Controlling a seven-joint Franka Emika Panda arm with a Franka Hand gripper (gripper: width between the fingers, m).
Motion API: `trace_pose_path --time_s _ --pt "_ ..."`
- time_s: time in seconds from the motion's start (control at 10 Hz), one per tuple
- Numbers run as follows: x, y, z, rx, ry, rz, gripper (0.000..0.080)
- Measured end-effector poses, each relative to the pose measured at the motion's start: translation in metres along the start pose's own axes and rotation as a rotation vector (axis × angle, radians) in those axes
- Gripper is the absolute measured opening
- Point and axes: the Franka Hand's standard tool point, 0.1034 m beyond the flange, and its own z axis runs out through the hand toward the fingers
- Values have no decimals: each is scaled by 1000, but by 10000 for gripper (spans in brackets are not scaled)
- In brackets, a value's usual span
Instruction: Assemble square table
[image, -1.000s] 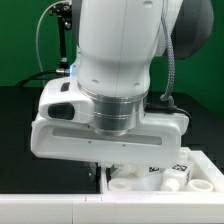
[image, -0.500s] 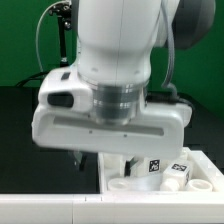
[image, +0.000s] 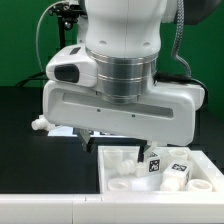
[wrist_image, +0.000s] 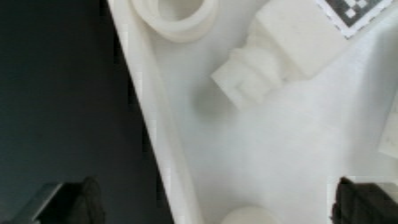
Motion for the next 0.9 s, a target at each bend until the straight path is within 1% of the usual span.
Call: trace_pose_path --time_s 0.2,0.3,0.4,0.5,0.6,0.9 --pt "0 -1 0 0 1 1 648" --pt "0 -10 0 23 63 154 648" --pt "-9 -19 5 56 126 259 648" --pt "-18 -23 8 48 115 241 648" --pt "-15 -26 8 59 129 248 648" --pt "-15 -26 9 58 127 248 648"
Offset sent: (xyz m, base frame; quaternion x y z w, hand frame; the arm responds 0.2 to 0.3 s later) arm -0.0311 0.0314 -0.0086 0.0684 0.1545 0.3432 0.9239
